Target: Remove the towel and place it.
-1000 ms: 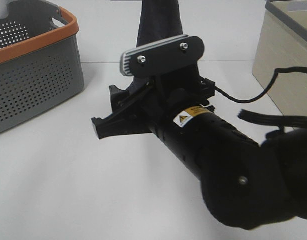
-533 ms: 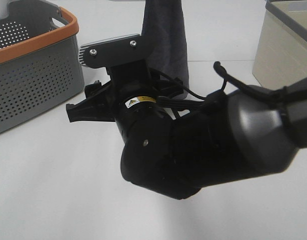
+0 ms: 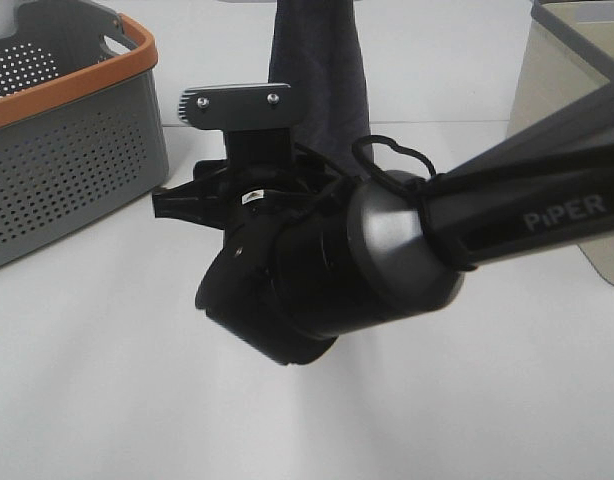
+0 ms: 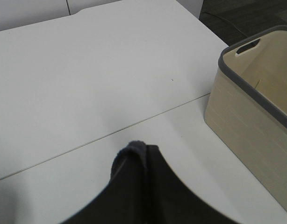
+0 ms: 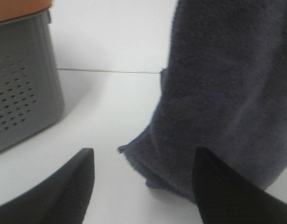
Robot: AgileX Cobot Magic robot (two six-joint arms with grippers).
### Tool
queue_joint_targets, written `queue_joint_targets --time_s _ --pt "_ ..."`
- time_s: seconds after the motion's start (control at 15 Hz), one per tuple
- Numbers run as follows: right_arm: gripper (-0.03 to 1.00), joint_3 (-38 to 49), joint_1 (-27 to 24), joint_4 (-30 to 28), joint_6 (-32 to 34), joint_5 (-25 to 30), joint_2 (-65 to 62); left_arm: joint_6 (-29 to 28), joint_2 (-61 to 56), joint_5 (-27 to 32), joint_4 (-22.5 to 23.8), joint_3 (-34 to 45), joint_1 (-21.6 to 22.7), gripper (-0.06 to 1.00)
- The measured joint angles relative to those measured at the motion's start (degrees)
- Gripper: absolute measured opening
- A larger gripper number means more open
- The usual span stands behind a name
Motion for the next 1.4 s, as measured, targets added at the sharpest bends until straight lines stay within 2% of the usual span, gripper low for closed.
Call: queue_joint_targets --time_s 0.2,0.33,0.4,0.53,1.0,1.2,1.4 --pt "0.57 -4.3 -3.61 3.84 -0.06 -0.4 1.83 -3.9 0.17 -0.11 0.97 0.0 0.0 0.0" --pt "0.56 -6.53 -3.78 4.24 -1.2 -0.4 2.75 -4.53 0.63 -0.11 1.09 0.0 0.0 0.0" --pt "0.56 -8.08 -3.78 4.7 -4.18 -0.34 4.01 -4.58 0.92 -0.29 1.26 0.0 0.0 0.0" --pt "0.56 -10.49 -3.78 7.91 -4.76 1.95 4.64 -5.96 1.32 -0.97 1.78 0.0 0.0 0.0" --pt "0.56 -13.41 -5.1 15.7 -6.13 1.95 4.64 -8.54 1.38 -1.89 2.81 0.0 -0.69 0.0" --pt "0.56 -13.41 -6.42 20.8 -6.3 -1.49 4.64 -9.34 1.38 -1.78 6.93 0.0 -2.92 0.0" --pt "0.56 -13.41 -7.1 22.63 -10.54 -4.18 4.64 -9.8 1.38 -1.78 9.34 0.0 -3.67 0.0"
